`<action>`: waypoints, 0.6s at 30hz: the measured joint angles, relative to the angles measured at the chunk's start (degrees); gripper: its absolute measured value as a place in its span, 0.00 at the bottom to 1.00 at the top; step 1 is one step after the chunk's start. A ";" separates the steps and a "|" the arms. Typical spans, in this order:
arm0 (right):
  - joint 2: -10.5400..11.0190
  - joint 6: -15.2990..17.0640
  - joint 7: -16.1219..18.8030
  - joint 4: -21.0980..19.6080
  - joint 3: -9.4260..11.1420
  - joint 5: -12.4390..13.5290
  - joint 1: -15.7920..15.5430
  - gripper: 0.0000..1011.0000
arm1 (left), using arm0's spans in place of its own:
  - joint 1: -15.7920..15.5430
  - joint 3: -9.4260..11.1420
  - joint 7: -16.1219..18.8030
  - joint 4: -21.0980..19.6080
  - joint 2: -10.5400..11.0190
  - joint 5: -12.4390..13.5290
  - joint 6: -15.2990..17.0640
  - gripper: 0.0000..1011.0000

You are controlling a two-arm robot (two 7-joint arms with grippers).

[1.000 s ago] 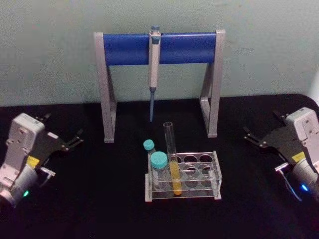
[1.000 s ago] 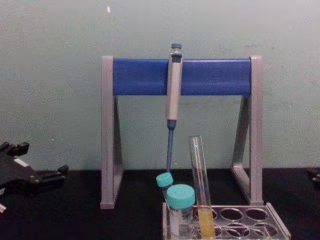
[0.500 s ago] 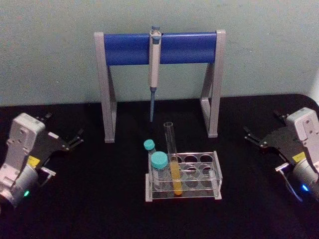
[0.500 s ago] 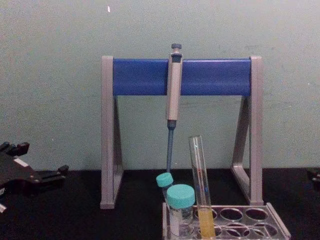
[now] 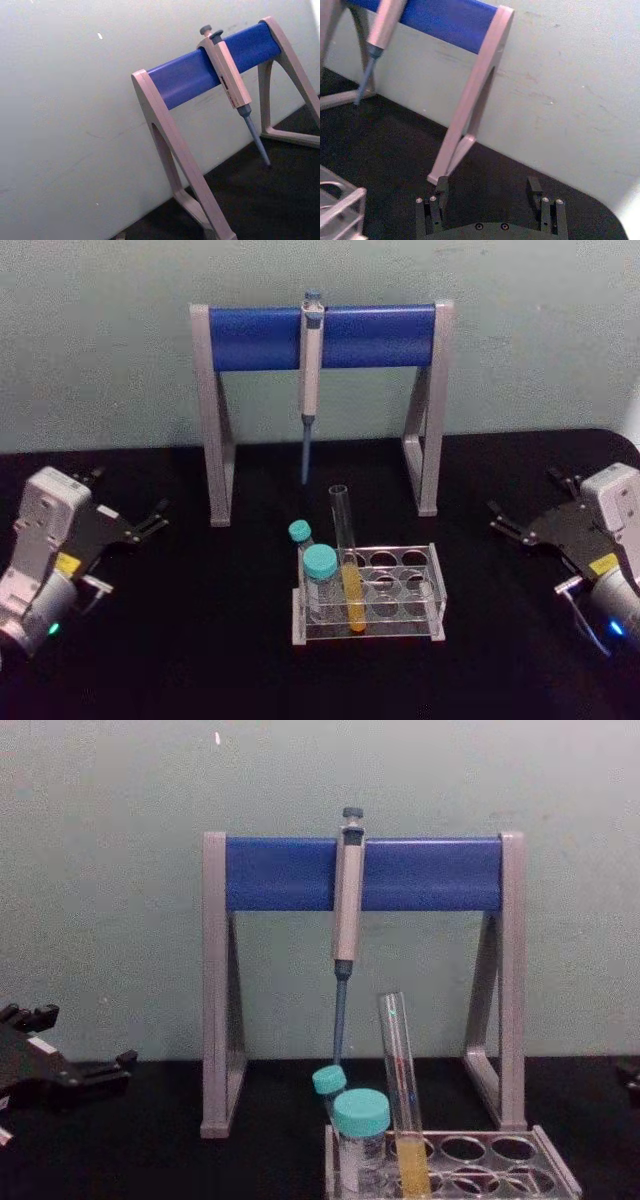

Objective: Pick up the test tube from the test tube rack, shake it, then place it back into the test tube rack.

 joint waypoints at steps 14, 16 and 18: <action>2.44 0.11 4.73 -9.53 3.72 5.34 -9.46 0.99 | 0.00 0.00 0.00 0.00 0.00 0.00 0.00 0.99; 2.45 0.01 5.18 -10.24 4.12 5.65 -10.26 0.99 | 0.00 0.00 0.00 0.00 0.00 0.00 0.00 0.99; 2.44 -0.08 6.08 -10.82 4.37 6.12 -10.92 0.99 | 0.00 0.00 0.00 0.00 0.00 0.00 0.00 0.99</action>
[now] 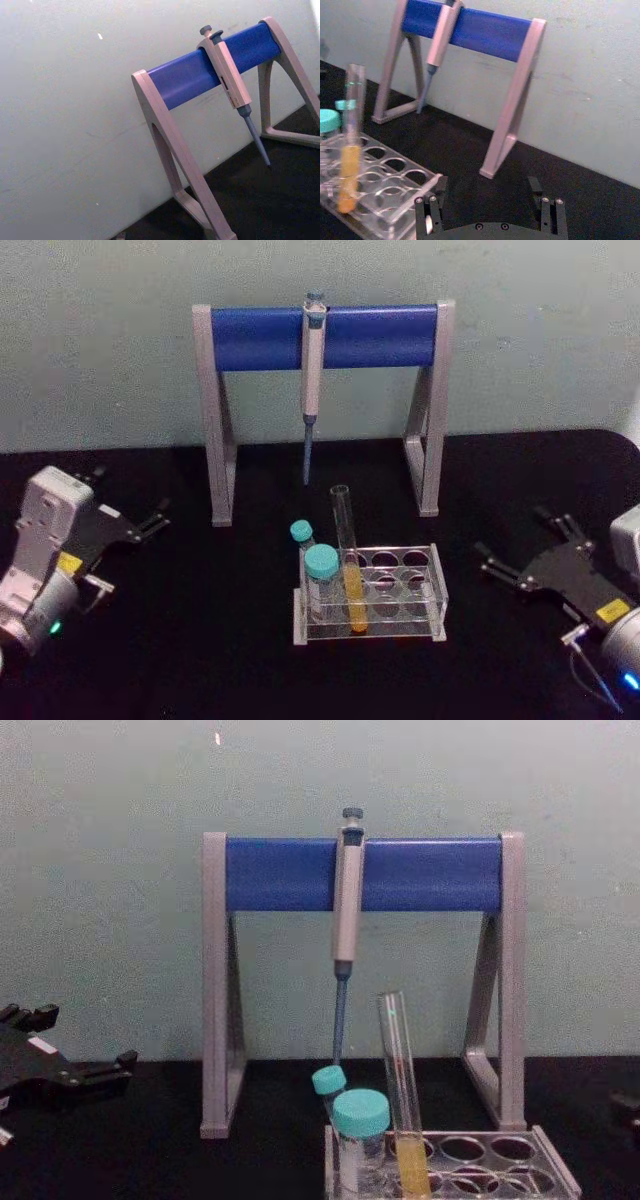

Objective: Pick up the test tube from the test tube rack, shake it, then place it back into the test tube rack.

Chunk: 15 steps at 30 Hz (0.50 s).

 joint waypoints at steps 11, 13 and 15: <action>0.05 -0.45 7.10 -1.54 -0.26 1.85 -0.73 0.99 | 0.00 0.00 0.00 0.00 0.00 0.00 0.00 0.99; 0.00 -0.57 8.48 -1.98 -0.39 2.05 -0.70 0.99 | 0.00 0.00 0.00 0.00 0.00 0.00 0.00 0.99; -0.03 -0.65 9.43 -2.38 -0.45 2.22 -0.72 0.99 | 0.00 0.00 0.00 0.00 0.00 0.00 0.00 0.99</action>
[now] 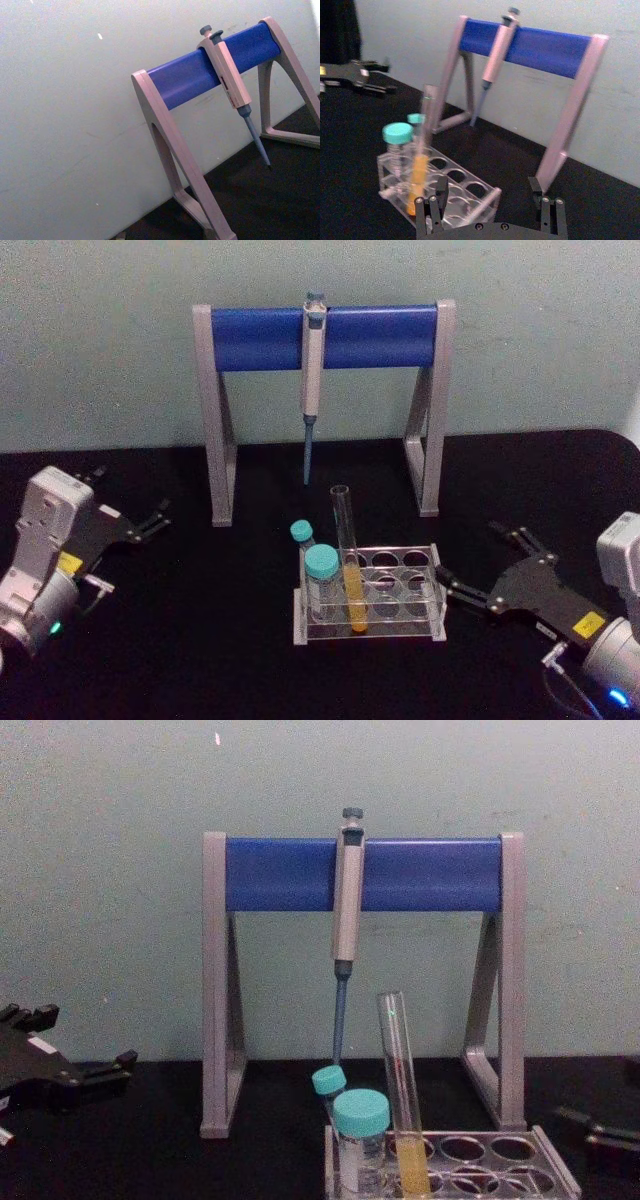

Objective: Pick up the test tube from the test tube rack, shake it, then place it back into the test tube rack.

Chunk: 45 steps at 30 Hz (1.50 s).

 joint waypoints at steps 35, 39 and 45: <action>-11.97 10.60 10.99 7.82 -5.37 -0.51 13.48 0.99 | 0.00 0.00 0.00 0.00 0.00 0.00 0.00 0.99; -12.78 11.60 11.19 8.37 -5.35 0.09 14.20 0.99 | 0.00 0.00 0.00 0.00 0.00 0.00 0.00 0.99; -13.21 12.49 11.65 8.47 -5.37 1.07 14.69 0.99 | 0.00 0.00 0.00 0.00 0.00 0.00 0.00 0.99</action>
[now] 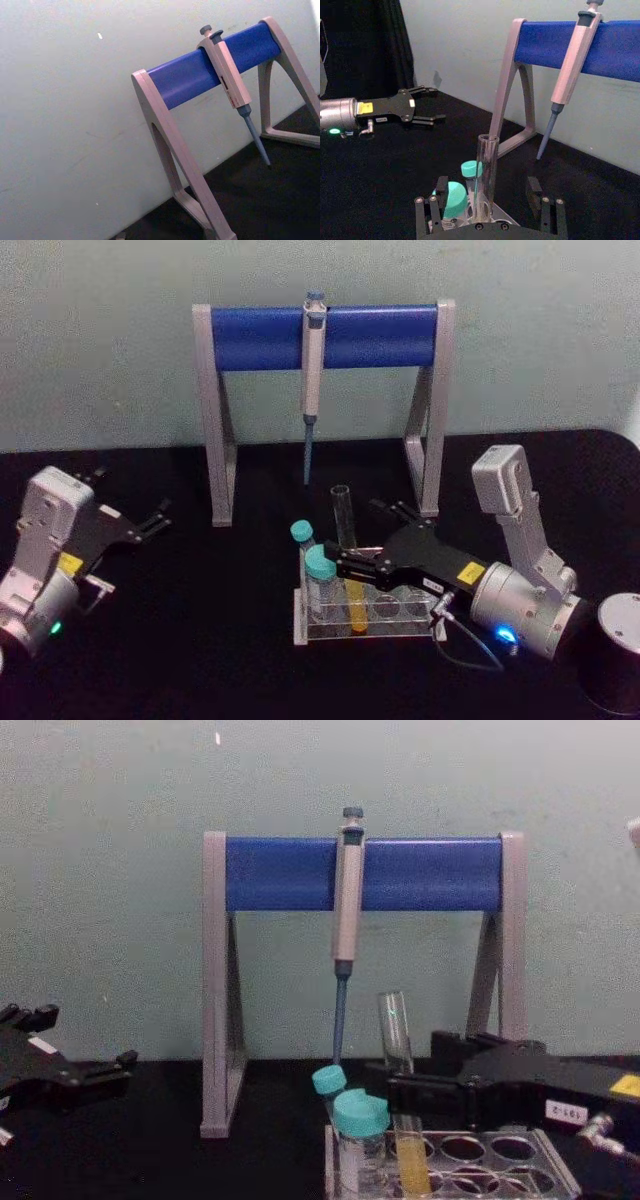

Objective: Pick up the test tube from the test tube rack, shake it, then place it back into the test tube rack.

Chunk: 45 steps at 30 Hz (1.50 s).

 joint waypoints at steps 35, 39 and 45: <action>-0.27 1.39 -0.35 0.35 -0.70 0.84 0.58 0.72 | 0.00 0.00 0.00 0.00 0.00 0.00 0.00 0.99; -0.27 1.38 -0.35 0.35 -0.68 0.84 0.56 0.60 | 0.00 0.00 0.00 0.00 0.00 0.00 0.00 0.99; -0.27 1.35 -0.35 0.35 -0.68 0.83 0.54 0.41 | 0.00 0.00 0.00 0.00 0.00 0.00 0.00 0.99</action>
